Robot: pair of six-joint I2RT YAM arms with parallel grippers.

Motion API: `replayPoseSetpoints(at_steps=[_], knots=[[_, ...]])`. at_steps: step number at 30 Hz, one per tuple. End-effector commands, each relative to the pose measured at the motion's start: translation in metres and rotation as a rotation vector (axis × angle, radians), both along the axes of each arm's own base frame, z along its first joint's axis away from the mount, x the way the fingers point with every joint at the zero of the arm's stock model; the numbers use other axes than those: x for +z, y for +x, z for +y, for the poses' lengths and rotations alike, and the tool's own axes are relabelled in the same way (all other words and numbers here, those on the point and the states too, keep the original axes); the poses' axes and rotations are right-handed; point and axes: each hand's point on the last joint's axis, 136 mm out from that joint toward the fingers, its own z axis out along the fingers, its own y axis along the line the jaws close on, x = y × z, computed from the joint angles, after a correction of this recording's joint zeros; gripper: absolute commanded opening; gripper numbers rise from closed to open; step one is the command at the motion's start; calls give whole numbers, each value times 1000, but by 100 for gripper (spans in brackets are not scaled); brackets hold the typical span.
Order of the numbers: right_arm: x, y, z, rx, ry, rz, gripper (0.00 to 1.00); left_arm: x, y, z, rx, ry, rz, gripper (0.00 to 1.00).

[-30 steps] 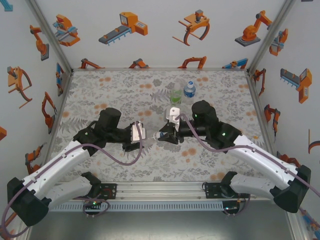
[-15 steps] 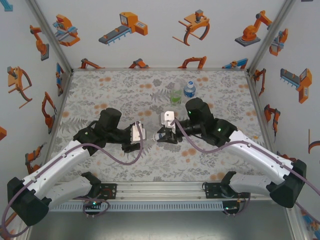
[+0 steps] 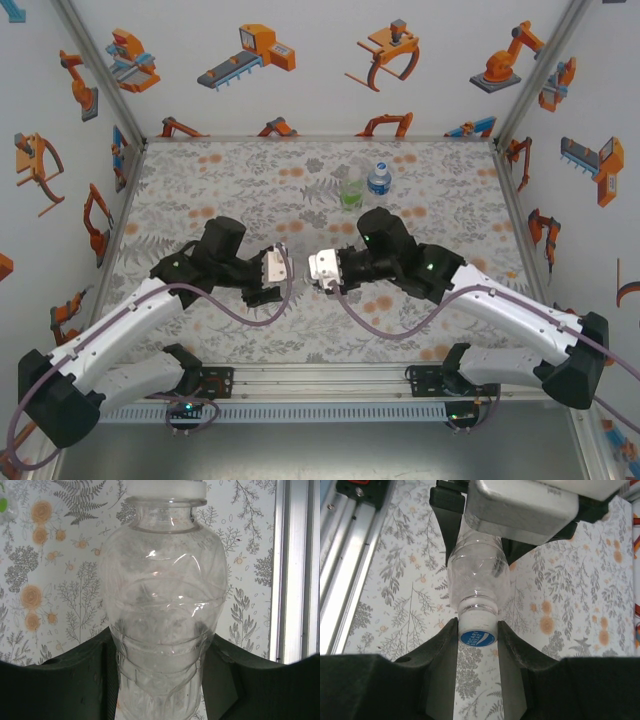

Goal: Screw on the bottle caps

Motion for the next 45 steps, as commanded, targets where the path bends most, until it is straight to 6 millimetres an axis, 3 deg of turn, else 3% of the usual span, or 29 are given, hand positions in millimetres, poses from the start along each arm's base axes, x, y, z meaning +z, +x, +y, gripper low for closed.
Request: replayPoseSetpoints(at_steps=[1, 12, 21, 27, 30, 33, 38, 42, 45], knots=[[-21, -14, -2, 13, -68, 13, 0, 30, 4, -17, -53, -98, -57, 0], [-14, -34, 11, -42, 16, 382, 0, 32, 1, -19, -64, -105, -52, 0], [-20, -12, 26, -401, 44, 940, 0, 38, -1, -19, -66, -125, -69, 0], [-34, -4, 41, -556, 91, 1388, 0, 43, 2, -19, -44, -151, -97, 0], [-51, 4, 38, -679, 123, 1551, 0, 46, 5, -18, -22, -164, -115, 0], [-65, 9, 30, -813, 102, 1638, 0, 47, 10, -18, 4, -170, -131, 0], [-53, 12, 28, -839, 126, 1674, 4, 46, 14, -18, 22, -168, -136, 0], [-64, 21, 20, -960, 103, 1741, 4, 44, 15, -18, 27, -161, -132, 0], [-79, 27, 4, -1078, 113, 1779, 16, 44, 18, -17, 41, -156, -140, 0]])
